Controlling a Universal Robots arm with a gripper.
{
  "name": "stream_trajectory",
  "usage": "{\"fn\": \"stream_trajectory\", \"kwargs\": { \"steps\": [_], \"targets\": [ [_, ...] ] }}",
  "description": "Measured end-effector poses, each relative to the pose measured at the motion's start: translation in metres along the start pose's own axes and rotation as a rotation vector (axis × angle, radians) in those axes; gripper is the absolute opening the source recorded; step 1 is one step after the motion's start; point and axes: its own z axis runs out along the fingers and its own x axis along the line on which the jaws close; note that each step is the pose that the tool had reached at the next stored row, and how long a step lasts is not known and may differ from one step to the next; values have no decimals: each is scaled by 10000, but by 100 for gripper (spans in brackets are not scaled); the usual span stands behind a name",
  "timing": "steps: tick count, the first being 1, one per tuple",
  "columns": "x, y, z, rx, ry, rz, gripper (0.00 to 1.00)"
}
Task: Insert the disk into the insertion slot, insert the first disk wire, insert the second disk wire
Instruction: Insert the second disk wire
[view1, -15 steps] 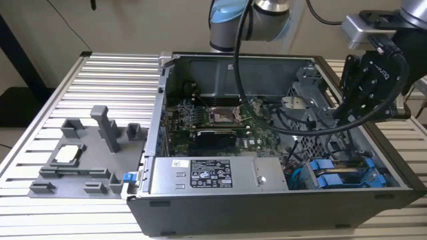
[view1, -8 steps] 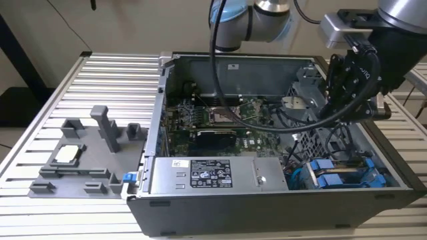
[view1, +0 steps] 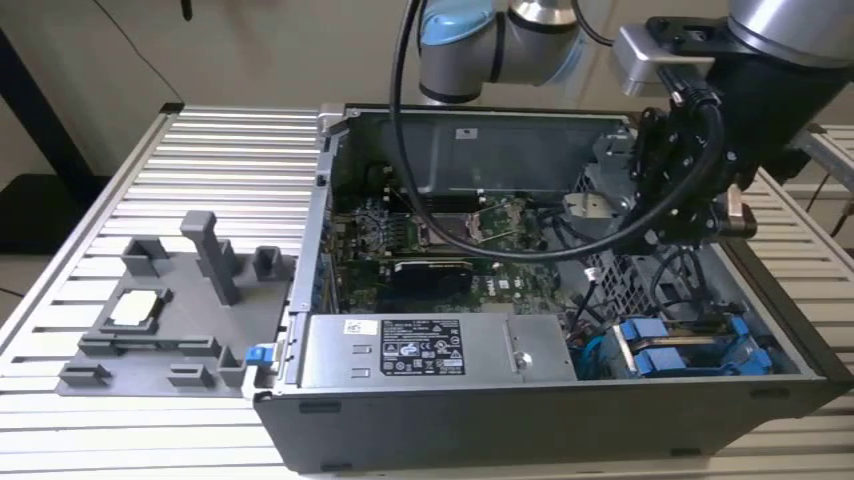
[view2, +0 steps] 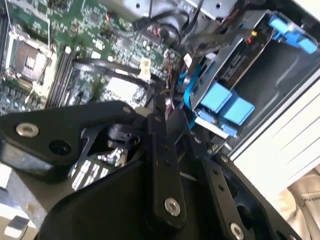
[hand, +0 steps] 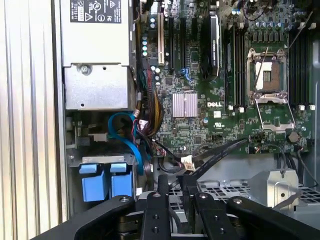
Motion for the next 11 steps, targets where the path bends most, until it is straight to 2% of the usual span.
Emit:
{"fn": "stream_trajectory", "kwargs": {
  "steps": [1,4,6,7,10,11],
  "targets": [
    [-7,12,1,0,2,-1,27],
    [-86,33,14,-2,28,-88,27],
    [-114,37,22,-7,100,-215,27],
    [-118,38,25,-10,178,-288,27],
    [-134,47,35,9,504,-428,27],
    [-151,52,42,53,565,-449,27]
  ]
}}
